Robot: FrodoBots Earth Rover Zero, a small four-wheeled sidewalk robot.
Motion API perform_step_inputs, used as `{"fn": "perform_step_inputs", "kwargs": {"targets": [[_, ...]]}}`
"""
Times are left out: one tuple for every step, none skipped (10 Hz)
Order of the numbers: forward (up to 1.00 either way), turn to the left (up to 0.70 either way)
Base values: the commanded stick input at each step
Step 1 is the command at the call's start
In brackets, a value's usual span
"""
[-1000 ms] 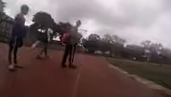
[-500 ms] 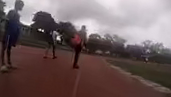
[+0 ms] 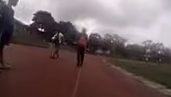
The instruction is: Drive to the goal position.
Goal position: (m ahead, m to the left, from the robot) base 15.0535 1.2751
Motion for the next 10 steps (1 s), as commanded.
{"fn": "perform_step_inputs", "kwargs": {"targets": [[0.5, 0.02], [0.5, 0.02], [0.5, 0.02], [0.5, 0.02], [0.5, 0.02], [0.5, 0.02], [0.5, 0.02], [0.5, 0.02], [0.5, 0.02], [0.5, 0.02]]}}
